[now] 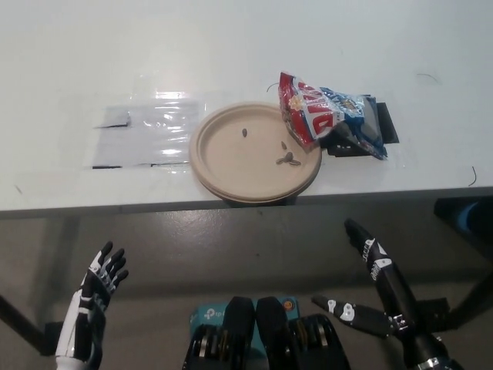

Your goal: The robot picks up a small bag of sunflower seeds on the right hand side and take it to the empty plate on the left hand side then pours some sunflower seeds on to the plate.

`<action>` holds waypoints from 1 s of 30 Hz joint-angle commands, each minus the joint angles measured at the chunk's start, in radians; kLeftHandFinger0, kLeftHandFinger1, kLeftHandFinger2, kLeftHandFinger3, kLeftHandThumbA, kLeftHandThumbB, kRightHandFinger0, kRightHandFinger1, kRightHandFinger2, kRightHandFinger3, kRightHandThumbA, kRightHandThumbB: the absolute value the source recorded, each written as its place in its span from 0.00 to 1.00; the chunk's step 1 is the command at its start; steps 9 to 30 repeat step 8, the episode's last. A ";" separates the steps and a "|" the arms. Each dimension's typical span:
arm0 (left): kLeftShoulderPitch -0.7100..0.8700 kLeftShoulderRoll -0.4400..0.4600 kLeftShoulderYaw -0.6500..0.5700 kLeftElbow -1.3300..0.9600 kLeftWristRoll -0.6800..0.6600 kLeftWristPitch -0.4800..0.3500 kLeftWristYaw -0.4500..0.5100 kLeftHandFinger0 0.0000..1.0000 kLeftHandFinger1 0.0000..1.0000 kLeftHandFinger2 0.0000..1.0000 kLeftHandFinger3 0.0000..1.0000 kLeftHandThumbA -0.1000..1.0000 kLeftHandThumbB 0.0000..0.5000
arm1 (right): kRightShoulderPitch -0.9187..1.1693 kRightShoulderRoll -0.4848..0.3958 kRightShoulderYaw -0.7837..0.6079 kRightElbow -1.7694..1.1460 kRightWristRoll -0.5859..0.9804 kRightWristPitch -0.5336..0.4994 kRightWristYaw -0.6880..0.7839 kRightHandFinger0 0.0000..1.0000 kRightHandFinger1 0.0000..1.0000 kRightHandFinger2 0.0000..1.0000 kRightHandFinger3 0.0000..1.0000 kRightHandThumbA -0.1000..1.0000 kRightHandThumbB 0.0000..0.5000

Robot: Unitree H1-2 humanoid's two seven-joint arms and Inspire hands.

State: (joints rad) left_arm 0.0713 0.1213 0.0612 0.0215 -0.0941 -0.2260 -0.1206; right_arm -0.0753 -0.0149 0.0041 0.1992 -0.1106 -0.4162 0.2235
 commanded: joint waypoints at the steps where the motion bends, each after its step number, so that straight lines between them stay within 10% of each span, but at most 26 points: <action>1: -0.006 0.009 0.007 -0.023 0.019 -0.046 0.012 1.00 1.00 1.00 1.00 1.00 0.50 | -0.010 -0.010 0.010 -0.025 0.021 -0.054 -0.035 1.00 1.00 1.00 1.00 1.00 0.68; 30: 0.009 -0.001 0.007 -0.024 0.034 -0.036 0.024 1.00 1.00 1.00 1.00 1.00 0.51 | -0.008 -0.018 0.017 -0.010 0.033 -0.053 -0.033 1.00 1.00 1.00 1.00 1.00 0.67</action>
